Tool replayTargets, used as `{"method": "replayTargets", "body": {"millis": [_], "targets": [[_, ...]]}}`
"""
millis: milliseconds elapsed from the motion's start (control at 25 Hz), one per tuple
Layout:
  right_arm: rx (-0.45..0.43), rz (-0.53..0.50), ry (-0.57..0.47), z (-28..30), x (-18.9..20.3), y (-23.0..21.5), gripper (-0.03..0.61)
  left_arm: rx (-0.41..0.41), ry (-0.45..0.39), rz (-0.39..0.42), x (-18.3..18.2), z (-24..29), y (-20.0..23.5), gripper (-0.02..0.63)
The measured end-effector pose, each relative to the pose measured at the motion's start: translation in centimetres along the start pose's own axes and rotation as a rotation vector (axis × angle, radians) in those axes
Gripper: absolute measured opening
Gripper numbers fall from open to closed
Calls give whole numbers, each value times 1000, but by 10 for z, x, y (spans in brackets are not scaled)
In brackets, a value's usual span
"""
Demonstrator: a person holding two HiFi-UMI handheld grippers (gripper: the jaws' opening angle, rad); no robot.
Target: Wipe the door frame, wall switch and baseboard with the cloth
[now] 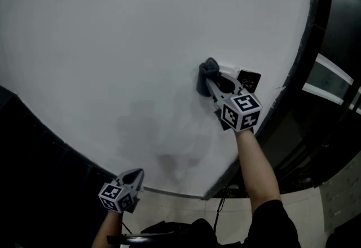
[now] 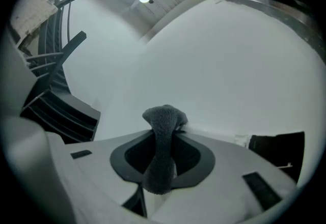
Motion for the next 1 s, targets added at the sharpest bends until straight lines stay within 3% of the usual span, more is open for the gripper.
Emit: {"method": "replayTargets", "body": {"millis": [840, 1000], "targets": [[145, -45, 40, -58, 10, -62, 86, 84, 27, 19, 0, 37, -31, 2], [173, -45, 49, -69, 13, -75, 86, 112, 22, -8, 6, 45, -37, 2]]}}
Point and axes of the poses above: the fingertips, and each gripper's own axes: z forward along the fingers, y to its left, x out of its underside, the point moved 6 cm from there along -z, backward along the fingers, and after that the axes turned 1 degree about x, right-handed, at the moved point
